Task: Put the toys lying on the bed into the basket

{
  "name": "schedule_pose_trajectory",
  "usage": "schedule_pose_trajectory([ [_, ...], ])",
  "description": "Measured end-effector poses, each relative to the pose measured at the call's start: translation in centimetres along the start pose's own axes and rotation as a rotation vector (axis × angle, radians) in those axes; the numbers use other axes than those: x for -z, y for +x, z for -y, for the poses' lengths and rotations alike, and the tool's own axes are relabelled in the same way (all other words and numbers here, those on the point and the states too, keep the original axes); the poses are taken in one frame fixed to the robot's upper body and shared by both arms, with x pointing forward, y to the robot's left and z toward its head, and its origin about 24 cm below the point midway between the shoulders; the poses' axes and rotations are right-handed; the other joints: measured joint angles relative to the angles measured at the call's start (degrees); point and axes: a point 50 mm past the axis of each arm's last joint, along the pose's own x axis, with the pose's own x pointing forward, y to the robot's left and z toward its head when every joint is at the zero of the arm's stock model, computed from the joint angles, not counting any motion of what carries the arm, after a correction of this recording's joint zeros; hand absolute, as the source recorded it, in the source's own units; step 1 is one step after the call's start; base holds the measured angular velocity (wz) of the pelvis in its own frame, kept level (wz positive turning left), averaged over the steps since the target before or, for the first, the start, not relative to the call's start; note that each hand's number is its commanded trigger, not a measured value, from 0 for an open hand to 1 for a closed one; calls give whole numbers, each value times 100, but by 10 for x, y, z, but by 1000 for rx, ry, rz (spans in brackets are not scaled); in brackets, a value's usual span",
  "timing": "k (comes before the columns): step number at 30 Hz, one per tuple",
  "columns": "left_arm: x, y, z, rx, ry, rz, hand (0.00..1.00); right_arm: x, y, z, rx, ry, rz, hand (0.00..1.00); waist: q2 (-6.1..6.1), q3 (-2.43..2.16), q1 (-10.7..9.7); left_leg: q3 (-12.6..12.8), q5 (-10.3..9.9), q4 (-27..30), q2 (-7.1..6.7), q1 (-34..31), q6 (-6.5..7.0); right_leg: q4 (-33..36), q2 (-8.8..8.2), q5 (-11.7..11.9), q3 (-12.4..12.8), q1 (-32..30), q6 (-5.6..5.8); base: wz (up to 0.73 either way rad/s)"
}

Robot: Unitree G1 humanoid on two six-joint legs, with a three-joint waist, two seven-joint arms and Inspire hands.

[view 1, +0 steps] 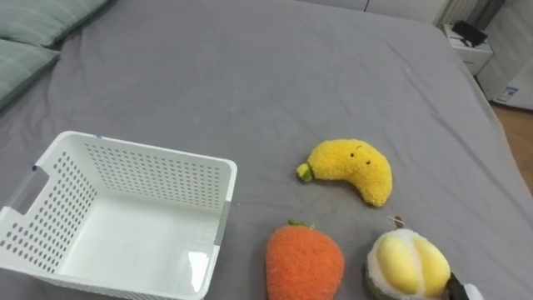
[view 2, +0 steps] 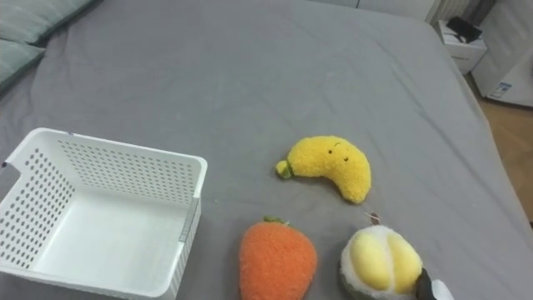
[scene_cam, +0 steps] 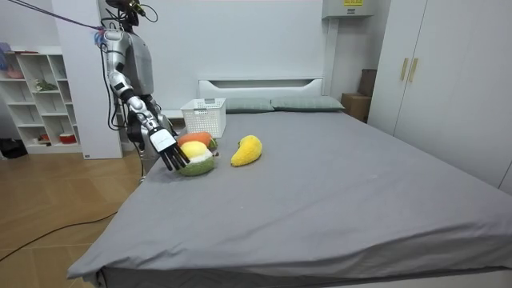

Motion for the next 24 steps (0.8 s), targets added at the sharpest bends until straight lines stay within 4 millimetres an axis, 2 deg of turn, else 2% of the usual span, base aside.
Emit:
schedule_pose_trajectory([
  [5,-2,0,2,5,6,6,0,-2,0,1,35,81,0,0,56,23,-5,12,1,1,2,18,1,-4,1,0,8,19,0,0],
  [7,-2,0,3,8,1,5,0,-9,0,2,51,116,23,0,93,47,-9,31,1,-2,2,22,1,-3,1,0,24,11,0,-5],
  [9,-6,0,2,9,-27,12,0,-26,-1,7,84,149,96,0,128,76,-10,48,6,-4,0,-29,4,1,-2,0,34,-51,0,-2],
  [12,-9,1,4,13,-21,26,0,-49,-5,10,116,229,193,0,149,63,-7,78,10,-7,0,-39,5,-18,-1,-3,31,-59,4,0],
  [15,-12,0,6,21,-15,38,0,-64,-6,8,110,277,247,0,153,57,-7,77,12,8,-1,-40,5,-25,-1,-4,23,-61,6,0],
  [24,-14,-1,8,31,-6,56,0,-75,-5,9,126,321,274,0,233,7,9,61,13,1,-5,-47,7,-17,-4,-7,-22,-58,12,1],
])
